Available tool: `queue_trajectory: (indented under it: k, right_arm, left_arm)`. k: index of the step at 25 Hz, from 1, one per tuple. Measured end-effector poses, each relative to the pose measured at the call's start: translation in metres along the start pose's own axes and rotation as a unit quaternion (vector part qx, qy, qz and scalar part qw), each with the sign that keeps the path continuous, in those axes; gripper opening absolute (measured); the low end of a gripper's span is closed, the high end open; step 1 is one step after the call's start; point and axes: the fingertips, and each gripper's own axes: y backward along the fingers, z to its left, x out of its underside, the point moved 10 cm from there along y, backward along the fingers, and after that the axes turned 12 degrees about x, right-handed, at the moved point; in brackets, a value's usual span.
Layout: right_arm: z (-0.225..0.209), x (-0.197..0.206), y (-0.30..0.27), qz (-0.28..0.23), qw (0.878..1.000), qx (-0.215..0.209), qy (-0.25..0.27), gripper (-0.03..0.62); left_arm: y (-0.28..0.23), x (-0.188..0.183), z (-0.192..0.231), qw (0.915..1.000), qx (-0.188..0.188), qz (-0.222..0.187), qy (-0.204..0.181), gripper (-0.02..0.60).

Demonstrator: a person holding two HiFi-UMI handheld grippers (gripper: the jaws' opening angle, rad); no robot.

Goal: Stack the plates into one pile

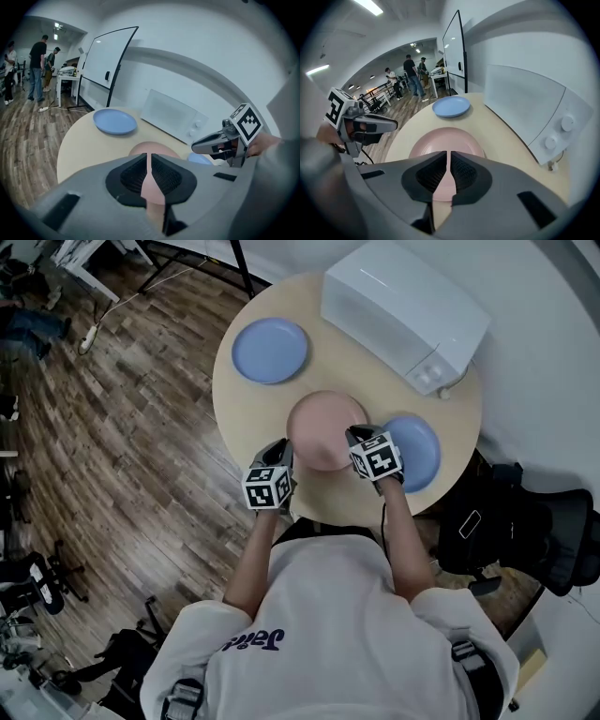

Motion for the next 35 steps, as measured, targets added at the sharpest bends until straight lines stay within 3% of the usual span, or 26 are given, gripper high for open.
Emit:
queue_trajectory:
  k: [3, 6, 7, 8, 9, 23, 26, 28, 35]
  right_arm:
    - [-0.015, 0.001, -0.017, 0.006, 1.0, 0.01, 0.025, 0.02]
    - [-0.028, 0.003, -0.034, 0.017, 0.999, 0.013, 0.037, 0.033]
    - [-0.031, 0.003, -0.039, 0.022, 0.999, 0.012, 0.034, 0.077]
    - [-0.033, 0.004, -0.045, 0.029, 0.999, 0.011, 0.031, 0.163]
    - [-0.036, 0.006, -0.051, 0.037, 0.999, 0.01, 0.03, 0.189]
    - [-0.062, 0.036, -0.107, 0.126, 0.991, 0.04, 0.018, 0.187]
    - [-0.065, 0.038, -0.11, 0.135, 0.99, 0.049, 0.014, 0.138]
    - [-0.066, 0.038, -0.11, 0.135, 0.989, 0.057, 0.007, 0.07]
    - [-0.064, 0.038, -0.111, 0.132, 0.99, 0.057, -0.009, 0.054]
  left_arm:
    - [-0.013, 0.006, 0.011, 0.9996, -0.009, 0.019, 0.017, 0.031]
    - [-0.025, 0.012, 0.022, 0.9979, -0.006, 0.05, 0.041, 0.125]
    - [-0.028, 0.014, 0.025, 0.9972, -0.005, 0.057, 0.049, 0.139]
    - [-0.03, 0.016, 0.028, 0.9965, -0.006, 0.062, 0.056, 0.146]
    - [-0.032, 0.017, 0.032, 0.996, -0.008, 0.065, 0.061, 0.149]
    - [-0.058, 0.046, 0.061, 0.9861, -0.014, 0.104, 0.129, 0.166]
    - [-0.062, 0.046, 0.062, 0.9845, -0.012, 0.112, 0.134, 0.165]
    - [-0.063, 0.047, 0.063, 0.9841, -0.014, 0.114, 0.136, 0.141]
    - [-0.06, 0.051, 0.068, 0.9826, -0.029, 0.113, 0.145, 0.048]
